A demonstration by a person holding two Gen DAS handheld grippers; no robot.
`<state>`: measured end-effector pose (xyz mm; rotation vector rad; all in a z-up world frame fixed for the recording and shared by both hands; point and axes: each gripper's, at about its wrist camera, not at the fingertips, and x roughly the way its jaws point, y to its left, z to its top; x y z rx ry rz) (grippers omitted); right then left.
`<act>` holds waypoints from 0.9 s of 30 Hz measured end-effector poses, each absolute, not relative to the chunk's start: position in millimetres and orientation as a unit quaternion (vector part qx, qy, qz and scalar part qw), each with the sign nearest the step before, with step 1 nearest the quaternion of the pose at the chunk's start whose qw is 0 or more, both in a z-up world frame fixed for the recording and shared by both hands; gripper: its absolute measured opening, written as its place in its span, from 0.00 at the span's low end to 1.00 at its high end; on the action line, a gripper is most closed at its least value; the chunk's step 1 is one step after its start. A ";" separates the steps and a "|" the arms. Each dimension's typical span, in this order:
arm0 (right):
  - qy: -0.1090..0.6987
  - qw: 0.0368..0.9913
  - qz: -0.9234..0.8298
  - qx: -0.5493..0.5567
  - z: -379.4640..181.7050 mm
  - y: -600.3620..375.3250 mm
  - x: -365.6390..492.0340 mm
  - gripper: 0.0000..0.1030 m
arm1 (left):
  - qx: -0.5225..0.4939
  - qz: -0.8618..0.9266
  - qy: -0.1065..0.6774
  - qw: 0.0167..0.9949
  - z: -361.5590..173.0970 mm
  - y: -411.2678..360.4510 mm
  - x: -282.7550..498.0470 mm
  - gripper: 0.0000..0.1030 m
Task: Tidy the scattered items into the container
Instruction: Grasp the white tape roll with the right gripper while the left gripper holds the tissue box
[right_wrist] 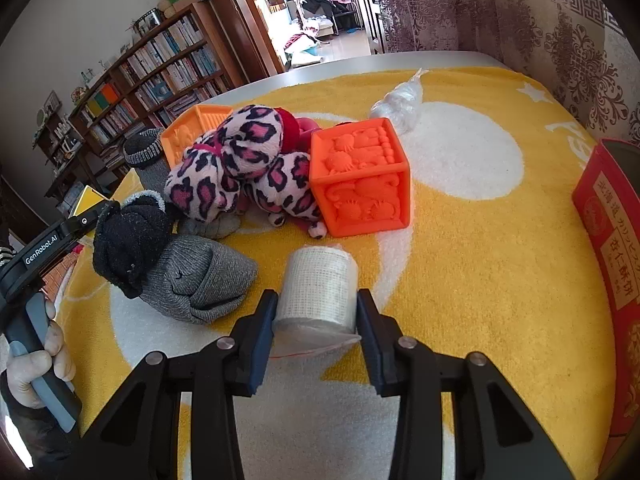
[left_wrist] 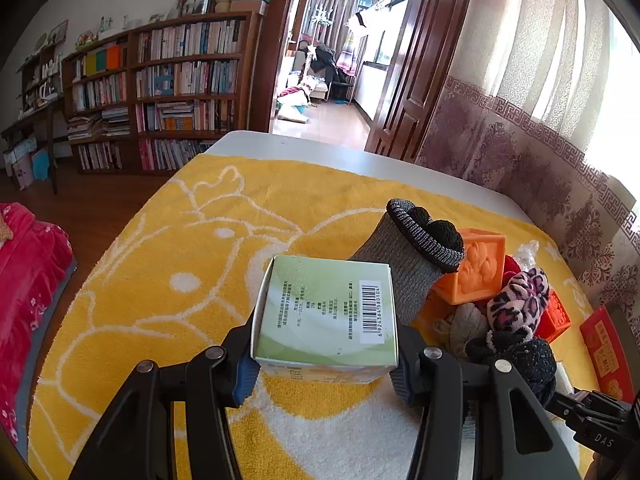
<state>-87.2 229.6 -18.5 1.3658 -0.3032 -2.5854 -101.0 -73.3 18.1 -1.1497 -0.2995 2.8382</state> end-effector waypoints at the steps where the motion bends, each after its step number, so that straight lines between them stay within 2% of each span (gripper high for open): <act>1: -0.104 0.101 -0.877 0.457 -16.3 230.7 -83.5 0.41 | -0.374 0.922 -0.096 0.032 17.8 -72.8 -100.9 0.53; 14: -0.118 0.075 -0.898 0.417 9.3 260.6 -42.6 0.41 | -0.349 0.935 -0.065 0.019 31.5 -56.7 -88.4 0.53; 27: -0.139 0.011 -0.919 0.369 36.8 318.6 -12.9 0.41 | -0.321 0.943 -0.025 0.082 62.3 8.7 -60.9 0.53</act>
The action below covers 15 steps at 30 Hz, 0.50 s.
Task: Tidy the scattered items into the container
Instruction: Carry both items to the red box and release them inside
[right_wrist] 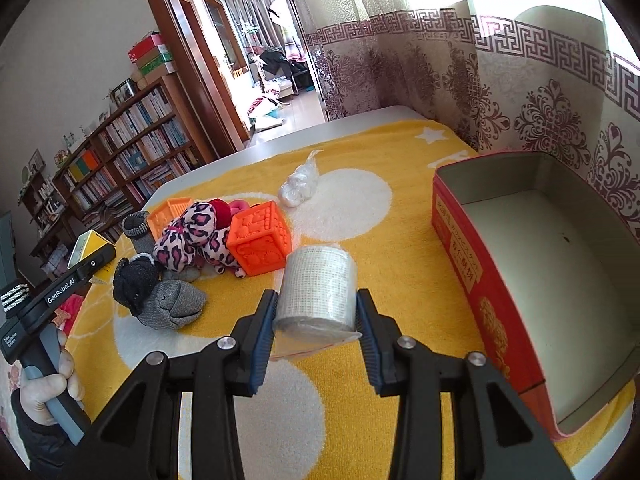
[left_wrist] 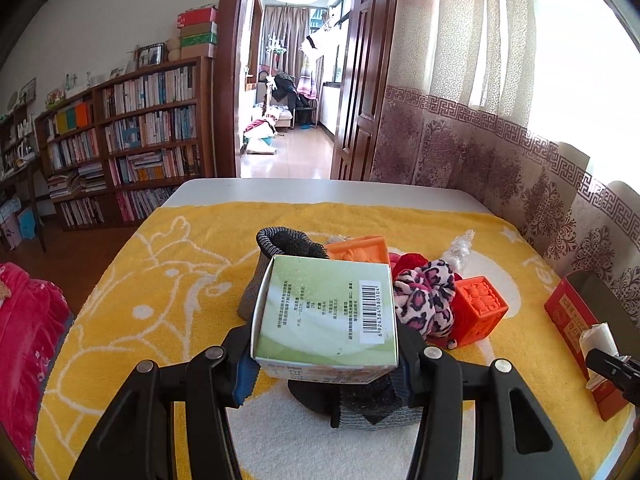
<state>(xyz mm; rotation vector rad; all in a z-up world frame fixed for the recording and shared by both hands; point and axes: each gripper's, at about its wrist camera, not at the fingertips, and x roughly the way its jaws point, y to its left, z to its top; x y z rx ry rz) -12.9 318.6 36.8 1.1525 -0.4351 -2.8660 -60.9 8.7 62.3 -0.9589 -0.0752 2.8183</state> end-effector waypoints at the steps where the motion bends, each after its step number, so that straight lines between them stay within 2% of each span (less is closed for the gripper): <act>1: -0.141 0.004 -0.919 0.367 37.2 324.7 -10.6 0.41 | -0.320 0.943 -0.022 0.087 64.2 13.5 -59.3 0.53; 15: -0.175 -0.132 -0.923 0.317 50.9 440.2 29.0 0.41 | -0.318 0.928 0.020 0.194 86.6 121.1 -54.8 0.53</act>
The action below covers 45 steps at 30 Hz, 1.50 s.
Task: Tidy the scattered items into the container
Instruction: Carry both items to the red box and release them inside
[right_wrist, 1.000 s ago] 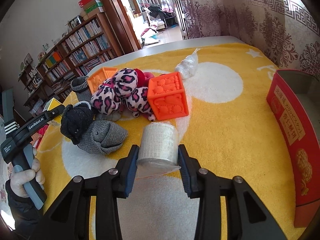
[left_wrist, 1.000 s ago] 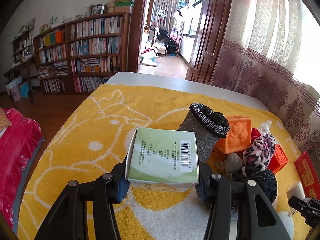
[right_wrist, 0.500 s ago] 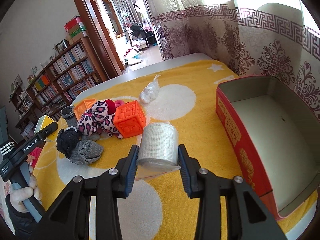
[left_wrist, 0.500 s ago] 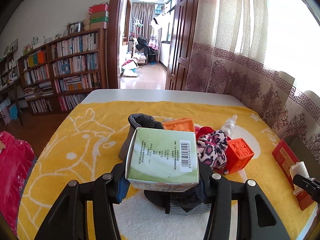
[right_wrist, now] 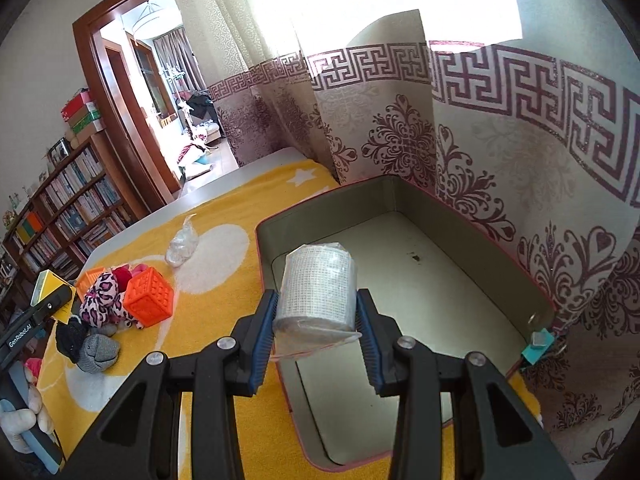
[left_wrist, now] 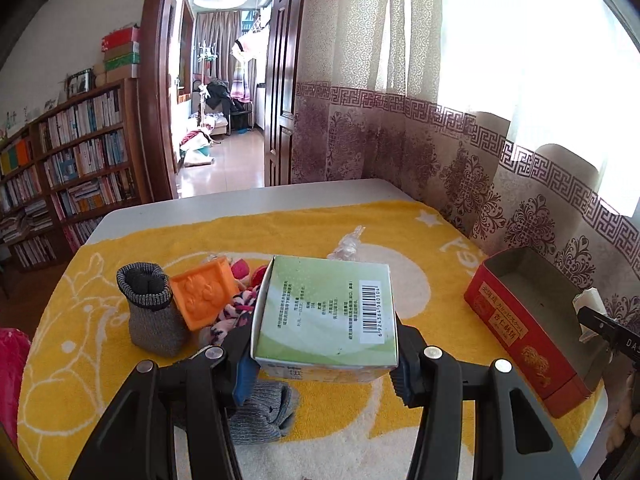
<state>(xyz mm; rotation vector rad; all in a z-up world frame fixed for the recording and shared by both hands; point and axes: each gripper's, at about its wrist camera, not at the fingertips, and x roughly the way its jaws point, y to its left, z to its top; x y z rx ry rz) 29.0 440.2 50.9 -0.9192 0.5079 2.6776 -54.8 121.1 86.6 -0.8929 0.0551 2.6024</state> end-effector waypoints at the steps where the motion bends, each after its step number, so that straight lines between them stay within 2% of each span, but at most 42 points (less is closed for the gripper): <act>1: 0.178 0.139 0.922 -0.315 50.8 446.4 30.8 0.41 | -0.318 0.926 0.025 0.201 87.8 130.9 -55.6 0.53; 18: 0.157 0.199 0.915 -0.315 48.1 479.1 37.5 0.41 | -0.314 0.878 0.070 0.355 96.8 281.8 -39.0 0.53; 32: 0.171 0.216 0.908 -0.317 41.7 501.2 41.6 0.44 | -0.333 0.847 0.084 0.407 87.2 345.1 -39.0 0.55; 33: 0.176 0.217 0.907 -0.315 41.8 503.4 42.2 0.51 | -0.337 0.842 0.084 0.412 86.9 350.2 -38.9 0.63; 34: 0.182 0.220 0.906 -0.312 41.7 506.0 43.2 0.63 | -0.341 0.839 0.083 0.416 87.0 354.5 -38.8 0.84; 36: 0.195 0.227 0.905 -0.302 43.1 510.5 47.3 0.76 | -0.334 0.840 0.073 0.421 90.4 356.8 -36.5 0.99; 45: 0.201 0.220 0.907 -0.296 45.4 506.3 46.3 0.77 | -0.326 0.856 0.053 0.397 99.5 328.5 -41.8 0.99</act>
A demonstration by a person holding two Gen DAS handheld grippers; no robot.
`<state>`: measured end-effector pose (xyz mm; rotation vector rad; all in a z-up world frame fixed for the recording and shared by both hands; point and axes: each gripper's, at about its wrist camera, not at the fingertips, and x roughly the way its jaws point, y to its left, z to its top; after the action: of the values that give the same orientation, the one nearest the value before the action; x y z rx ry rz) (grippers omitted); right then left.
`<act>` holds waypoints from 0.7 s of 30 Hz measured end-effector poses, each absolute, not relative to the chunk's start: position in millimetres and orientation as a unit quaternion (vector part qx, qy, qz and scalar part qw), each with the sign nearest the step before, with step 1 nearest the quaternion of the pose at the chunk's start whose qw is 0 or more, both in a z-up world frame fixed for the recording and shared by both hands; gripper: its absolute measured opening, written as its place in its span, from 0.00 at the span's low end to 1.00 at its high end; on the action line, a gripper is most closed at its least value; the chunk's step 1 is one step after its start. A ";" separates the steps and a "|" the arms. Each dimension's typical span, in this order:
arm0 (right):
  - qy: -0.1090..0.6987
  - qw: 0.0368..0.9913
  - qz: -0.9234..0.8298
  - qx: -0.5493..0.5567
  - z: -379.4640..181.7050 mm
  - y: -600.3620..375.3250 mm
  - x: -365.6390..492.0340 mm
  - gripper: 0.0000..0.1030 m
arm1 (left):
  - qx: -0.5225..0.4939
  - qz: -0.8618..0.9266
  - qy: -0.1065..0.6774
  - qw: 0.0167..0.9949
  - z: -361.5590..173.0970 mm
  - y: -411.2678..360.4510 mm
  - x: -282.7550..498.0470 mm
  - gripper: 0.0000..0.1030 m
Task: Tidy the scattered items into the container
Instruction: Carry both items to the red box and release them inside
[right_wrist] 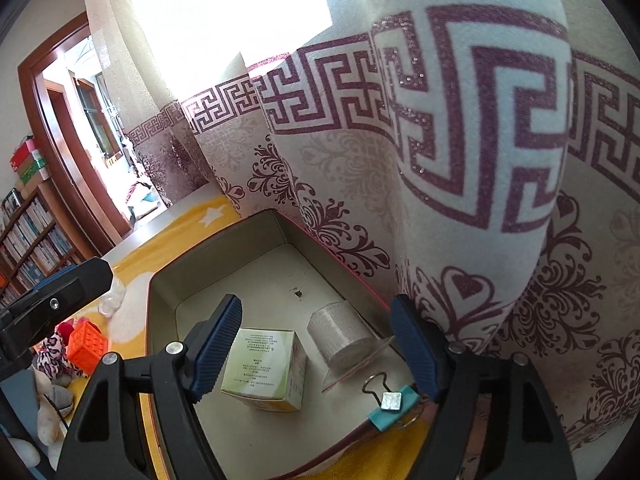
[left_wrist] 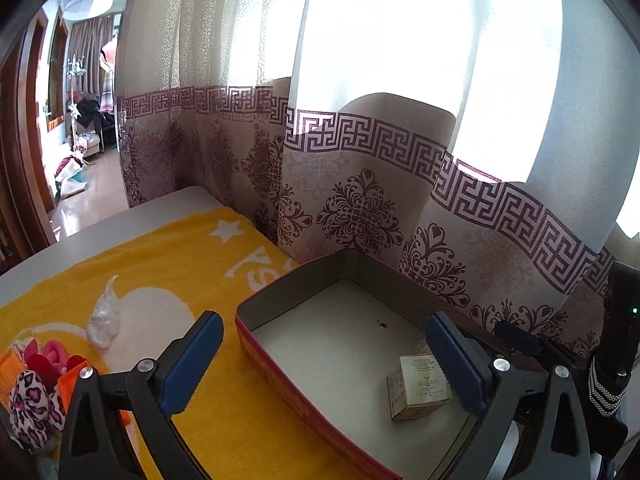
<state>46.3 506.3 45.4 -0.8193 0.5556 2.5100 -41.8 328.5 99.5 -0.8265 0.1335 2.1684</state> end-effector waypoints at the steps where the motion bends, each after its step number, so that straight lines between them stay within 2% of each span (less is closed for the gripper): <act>1: 0.200 0.217 0.908 -0.298 45.0 504.1 45.2 0.77 | -0.329 0.858 0.048 0.391 99.1 323.1 -43.5 0.99; 21: 0.190 0.195 0.914 -0.302 43.6 473.8 34.5 0.78 | -0.357 0.870 0.017 0.339 86.9 260.1 -50.3 0.99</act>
<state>34.5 473.8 43.6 -0.8475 0.5320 2.5609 -50.3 260.1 86.9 -0.9293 0.0440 2.2669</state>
